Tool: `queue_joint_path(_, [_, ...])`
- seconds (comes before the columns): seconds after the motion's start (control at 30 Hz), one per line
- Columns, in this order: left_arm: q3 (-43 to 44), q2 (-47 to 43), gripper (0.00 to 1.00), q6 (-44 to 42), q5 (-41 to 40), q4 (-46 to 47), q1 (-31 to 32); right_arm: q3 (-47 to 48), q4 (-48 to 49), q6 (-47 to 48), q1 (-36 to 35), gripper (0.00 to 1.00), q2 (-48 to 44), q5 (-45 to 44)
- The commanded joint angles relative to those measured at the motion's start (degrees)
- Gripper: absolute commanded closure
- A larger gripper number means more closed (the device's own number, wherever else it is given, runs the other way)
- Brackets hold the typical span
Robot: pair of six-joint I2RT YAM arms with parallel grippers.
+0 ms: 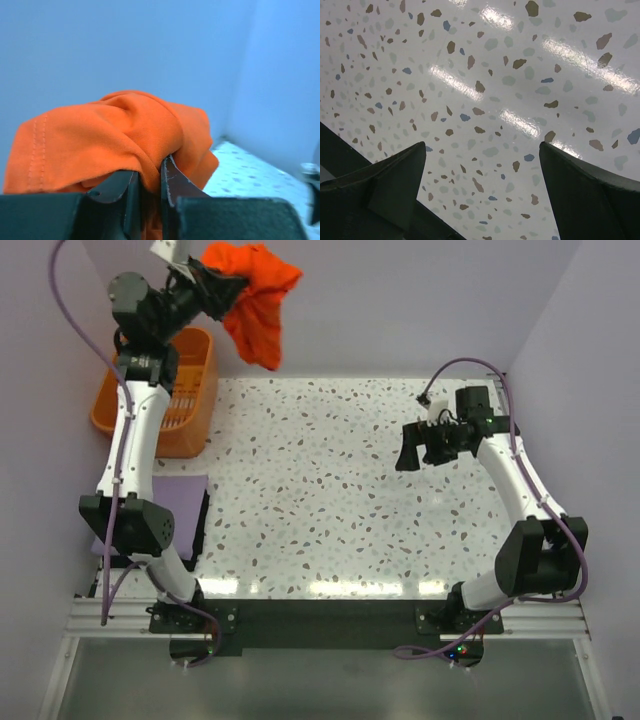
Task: Fold and stack the t-shirts
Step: Move the tshirt to the center of the board, then flatten the tshirt out
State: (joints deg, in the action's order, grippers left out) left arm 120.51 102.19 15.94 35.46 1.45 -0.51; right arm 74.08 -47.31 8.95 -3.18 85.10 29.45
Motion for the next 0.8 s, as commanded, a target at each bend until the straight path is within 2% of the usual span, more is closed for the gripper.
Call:
queue_joint_path(0.0, [-9.2,-5.3,0.8,9.6,10.0,5.2,4.1,3.3,0.8,-0.3,0.2,0.01,-2.0,-1.3])
queue_joint_path(0.03, [-12.6,-6.6,0.42,11.5,14.7,9.1,4.1,3.8,0.4,0.1,0.2,0.01,-2.0,-2.1])
queue_joint_path(0.07, [-15.7,-7.9,0.19,12.4,15.4,8.3,4.0,4.1,-0.8,0.8,0.2,0.01,-2.0,-2.7])
queue_joint_path(0.1, [-20.6,-9.9,0.03,9.7,15.4,6.0,3.6,4.7,-1.2,1.2,0.3,0.01,-2.0,-4.0])
queue_joint_path(0.13, [-22.7,-10.7,0.0,7.2,15.0,-0.3,3.1,4.9,-1.8,1.7,0.2,0.01,-2.2,-4.5])
queue_joint_path(0.2, [-30.2,-12.6,0.0,3.7,12.6,-5.0,0.5,5.1,-3.6,3.7,0.4,0.01,-2.6,-5.5])
queue_joint_path(0.3, [-39.6,-14.3,0.0,1.7,13.9,-6.3,-4.4,3.5,-4.3,5.9,0.4,0.01,-3.5,-6.9])
queue_joint_path(0.37, [-41.8,-14.6,0.0,-4.0,15.5,-11.8,-3.6,2.3,-4.4,7.2,0.4,0.01,-3.4,-9.3])
queue_joint_path(0.4, [-43.0,-14.6,0.0,-10.5,15.4,-14.2,-1.3,1.9,-4.5,7.8,0.5,0.01,-2.5,-10.0])
queue_joint_path(0.47, [-43.0,-13.7,0.0,-17.5,13.4,-22.3,2.6,1.7,-5.1,9.5,0.5,0.01,-0.7,-12.7])
queue_joint_path(0.53, [-43.6,-11.8,0.05,-24.5,11.8,-27.4,7.8,1.9,-5.2,10.3,0.5,0.01,2.8,-14.9])
queue_joint_path(0.6, [-45.8,-10.2,0.12,-26.6,8.2,-28.2,12.3,2.9,-5.1,10.9,0.5,0.01,5.5,-18.3])
queue_joint_path(0.63, [-46.5,-9.6,0.19,-26.7,6.7,-28.1,13.5,3.3,-4.2,10.7,0.5,0.02,8.0,-19.3])
queue_joint_path(0.77, [-50.1,-6.9,0.3,-23.2,4.0,-25.3,20.1,7.7,-1.7,9.1,0.5,0.14,15.2,-23.4])
